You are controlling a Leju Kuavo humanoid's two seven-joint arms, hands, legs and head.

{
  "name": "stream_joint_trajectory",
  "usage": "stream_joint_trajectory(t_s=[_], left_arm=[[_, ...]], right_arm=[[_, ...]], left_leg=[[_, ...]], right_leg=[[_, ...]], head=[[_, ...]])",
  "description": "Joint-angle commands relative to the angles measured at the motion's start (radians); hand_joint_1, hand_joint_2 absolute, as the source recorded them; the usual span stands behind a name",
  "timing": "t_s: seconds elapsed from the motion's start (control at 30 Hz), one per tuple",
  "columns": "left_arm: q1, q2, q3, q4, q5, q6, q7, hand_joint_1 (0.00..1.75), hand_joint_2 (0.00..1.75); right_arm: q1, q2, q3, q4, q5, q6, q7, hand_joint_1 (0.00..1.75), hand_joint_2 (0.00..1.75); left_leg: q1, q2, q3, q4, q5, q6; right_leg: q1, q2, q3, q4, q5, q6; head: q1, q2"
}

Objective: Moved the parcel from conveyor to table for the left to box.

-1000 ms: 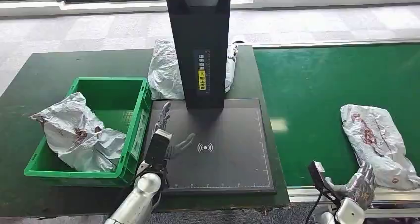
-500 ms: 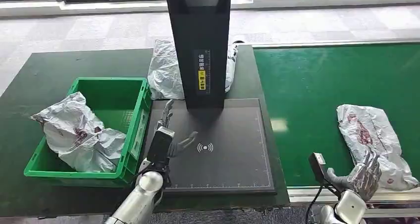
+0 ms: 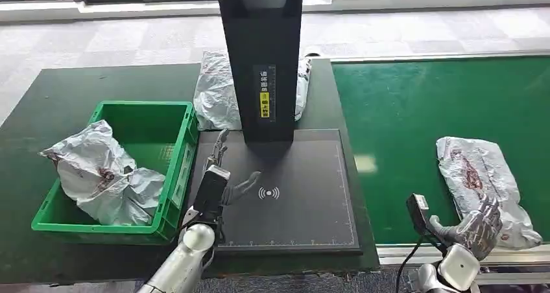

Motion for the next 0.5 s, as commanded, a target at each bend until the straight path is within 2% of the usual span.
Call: stream_joint_trajectory(t_s=[0.03, 0.17, 0.3, 0.5], left_arm=[[-0.009, 0.006, 0.027, 0.016, -0.021, -0.021, 0.012, 0.0, 1.75], [-0.005, 0.001, 0.032, 0.01, -0.034, -0.032, 0.022, 0.0, 1.75], [-0.009, -0.007, 0.04, 0.009, -0.044, -0.052, 0.029, 0.0, 1.75], [-0.013, -0.01, 0.048, 0.02, -0.04, -0.065, 0.03, 0.0, 1.75]], right_arm=[[-0.017, 0.028, -0.044, -0.026, 0.018, 0.106, 0.057, 0.0, 1.75], [0.001, 0.032, -0.055, -0.059, 0.018, 0.144, 0.062, 0.0, 1.75], [0.013, 0.025, -0.049, -0.079, 0.018, 0.24, 0.092, 0.0, 1.75], [0.003, 0.014, -0.039, -0.045, 0.018, 0.261, 0.109, 0.0, 1.75]], left_leg=[[0.001, 0.0, 0.002, -0.001, 0.0, 0.0], [0.0, -0.001, 0.001, -0.001, 0.0, 0.0], [0.001, -0.002, 0.001, 0.0, 0.0, 0.0], [0.001, -0.001, 0.001, -0.001, 0.0, 0.0]], right_leg=[[0.001, 0.004, 0.001, -0.001, 0.0, -0.001], [0.0, 0.002, 0.001, -0.001, 0.0, -0.001], [0.0, 0.002, 0.001, -0.001, 0.0, -0.001], [0.0, 0.003, 0.001, -0.001, 0.0, -0.001]], head=[[0.0, 0.0], [0.0, 0.0], [0.0, 0.0], [0.0, 0.0]])
